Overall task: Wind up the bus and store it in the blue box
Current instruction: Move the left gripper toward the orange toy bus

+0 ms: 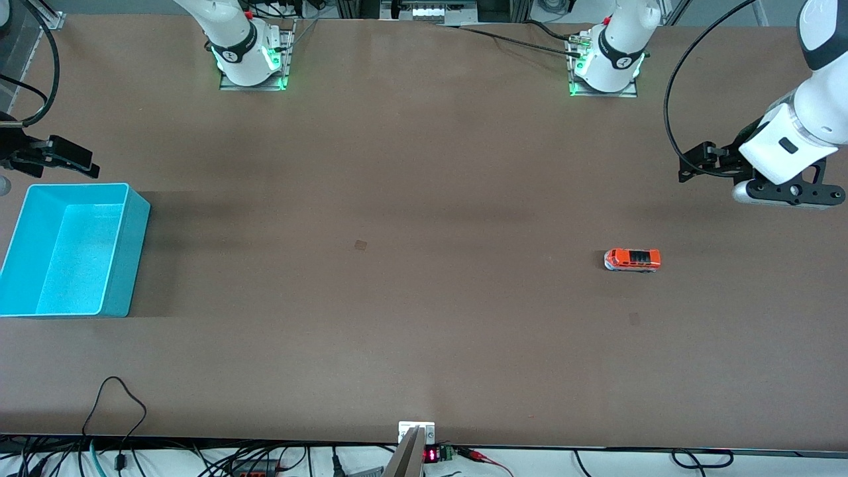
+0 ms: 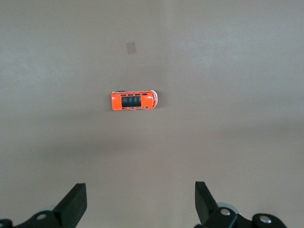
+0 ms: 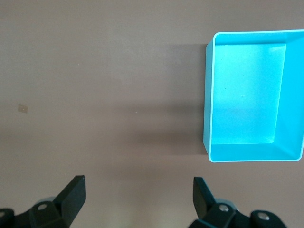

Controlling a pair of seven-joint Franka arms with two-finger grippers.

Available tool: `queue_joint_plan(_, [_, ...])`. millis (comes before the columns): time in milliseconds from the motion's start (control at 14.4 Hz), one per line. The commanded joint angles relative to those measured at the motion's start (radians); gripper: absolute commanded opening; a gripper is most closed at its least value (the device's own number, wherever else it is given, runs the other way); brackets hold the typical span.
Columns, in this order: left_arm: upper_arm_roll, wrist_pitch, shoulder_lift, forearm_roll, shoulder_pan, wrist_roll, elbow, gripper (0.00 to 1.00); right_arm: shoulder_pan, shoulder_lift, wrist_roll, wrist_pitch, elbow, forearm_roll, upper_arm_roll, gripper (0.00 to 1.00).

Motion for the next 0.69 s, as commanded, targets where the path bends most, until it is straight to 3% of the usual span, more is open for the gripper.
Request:
queue_joint_plan(0, [0.009,-0.006,0.005,-0.003,-0.005,-0.009,0.016,1.00,0.002,0.009,0.013,-0.006,0.021,0.016,-0.003,1.00])
queue_joint_plan(624, [0.009,-0.037,0.006,-0.003,-0.004,-0.014,0.016,1.00,0.002,0.026,-0.009,-0.008,0.021,0.015,-0.003,1.00])
